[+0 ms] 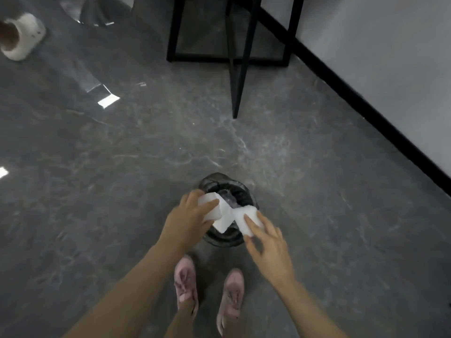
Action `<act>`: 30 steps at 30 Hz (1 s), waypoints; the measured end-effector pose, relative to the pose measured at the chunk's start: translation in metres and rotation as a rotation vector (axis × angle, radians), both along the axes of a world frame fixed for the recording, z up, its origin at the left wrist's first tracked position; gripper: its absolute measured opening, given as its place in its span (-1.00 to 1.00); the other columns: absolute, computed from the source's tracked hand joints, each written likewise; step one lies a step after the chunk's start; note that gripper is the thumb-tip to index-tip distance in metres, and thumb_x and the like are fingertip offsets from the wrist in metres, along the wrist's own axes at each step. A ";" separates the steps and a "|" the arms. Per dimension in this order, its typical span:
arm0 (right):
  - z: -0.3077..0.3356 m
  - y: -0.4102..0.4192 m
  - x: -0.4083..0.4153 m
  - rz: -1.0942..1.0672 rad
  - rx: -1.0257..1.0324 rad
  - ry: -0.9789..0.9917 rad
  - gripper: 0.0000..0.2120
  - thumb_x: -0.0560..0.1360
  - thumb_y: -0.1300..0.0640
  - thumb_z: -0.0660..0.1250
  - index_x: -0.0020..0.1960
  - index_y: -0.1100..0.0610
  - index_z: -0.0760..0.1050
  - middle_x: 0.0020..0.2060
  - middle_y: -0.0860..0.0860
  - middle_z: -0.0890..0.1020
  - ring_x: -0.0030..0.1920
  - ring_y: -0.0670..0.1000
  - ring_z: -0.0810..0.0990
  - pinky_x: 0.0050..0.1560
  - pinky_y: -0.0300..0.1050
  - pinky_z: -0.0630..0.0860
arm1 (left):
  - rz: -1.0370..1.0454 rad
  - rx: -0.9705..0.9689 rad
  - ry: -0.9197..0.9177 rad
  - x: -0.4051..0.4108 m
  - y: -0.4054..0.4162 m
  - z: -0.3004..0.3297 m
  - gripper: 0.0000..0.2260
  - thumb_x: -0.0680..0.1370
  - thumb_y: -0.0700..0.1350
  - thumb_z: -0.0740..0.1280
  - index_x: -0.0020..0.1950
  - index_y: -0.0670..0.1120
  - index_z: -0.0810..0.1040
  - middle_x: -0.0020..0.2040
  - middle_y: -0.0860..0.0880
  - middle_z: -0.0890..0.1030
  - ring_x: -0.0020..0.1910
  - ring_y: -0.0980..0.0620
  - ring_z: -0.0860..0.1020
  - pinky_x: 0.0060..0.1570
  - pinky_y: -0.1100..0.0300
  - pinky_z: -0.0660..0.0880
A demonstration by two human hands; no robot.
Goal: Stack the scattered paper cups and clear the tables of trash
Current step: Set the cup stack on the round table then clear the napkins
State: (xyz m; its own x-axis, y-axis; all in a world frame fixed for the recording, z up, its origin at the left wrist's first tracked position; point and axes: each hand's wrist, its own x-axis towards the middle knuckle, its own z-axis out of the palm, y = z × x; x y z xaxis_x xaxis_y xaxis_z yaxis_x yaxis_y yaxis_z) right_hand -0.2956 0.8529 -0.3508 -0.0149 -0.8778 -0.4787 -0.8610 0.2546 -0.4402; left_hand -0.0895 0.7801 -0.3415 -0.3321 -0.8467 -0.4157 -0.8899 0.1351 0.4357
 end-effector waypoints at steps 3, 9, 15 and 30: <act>-0.061 -0.019 -0.007 0.018 0.032 -0.002 -0.55 0.59 -0.03 0.20 0.47 -0.17 0.25 0.51 -0.08 0.18 0.44 0.03 0.24 0.38 0.00 0.20 | -0.018 0.031 -0.005 -0.015 -0.011 -0.065 -0.56 0.57 0.03 0.29 0.45 0.12 0.35 0.44 -0.03 0.23 0.40 -0.03 0.23 0.07 0.05 0.48; -0.169 -0.030 -0.017 0.013 0.021 -0.004 -0.54 0.59 -0.02 0.22 0.47 -0.13 0.27 0.52 -0.04 0.19 0.40 0.07 0.25 0.35 0.03 0.31 | -0.071 0.047 -0.031 -0.040 -0.010 -0.186 -0.52 0.61 0.04 0.22 0.52 0.10 0.20 0.51 -0.07 0.12 0.47 -0.04 0.13 0.08 0.09 0.50; -0.233 -0.015 -0.020 0.099 0.067 -0.011 -0.48 0.63 -0.01 0.12 0.54 -0.02 0.08 0.55 -0.03 0.06 0.52 0.02 0.06 0.42 0.06 0.20 | -0.223 -0.016 -0.196 -0.040 0.017 -0.240 -0.38 0.62 0.04 0.20 0.58 -0.07 -0.01 0.58 -0.16 -0.12 0.55 -0.15 -0.12 0.42 -0.09 0.25; -0.265 -0.014 -0.028 0.351 0.155 0.129 -0.44 0.60 -0.03 0.09 0.55 0.01 0.04 0.55 -0.05 0.09 0.54 -0.05 -0.09 0.48 0.01 -0.20 | -0.484 0.015 -0.589 -0.047 0.018 -0.294 -0.49 0.65 0.16 -0.05 0.55 -0.03 0.14 0.57 -0.12 0.07 0.55 -0.12 -0.07 0.38 -0.25 -0.38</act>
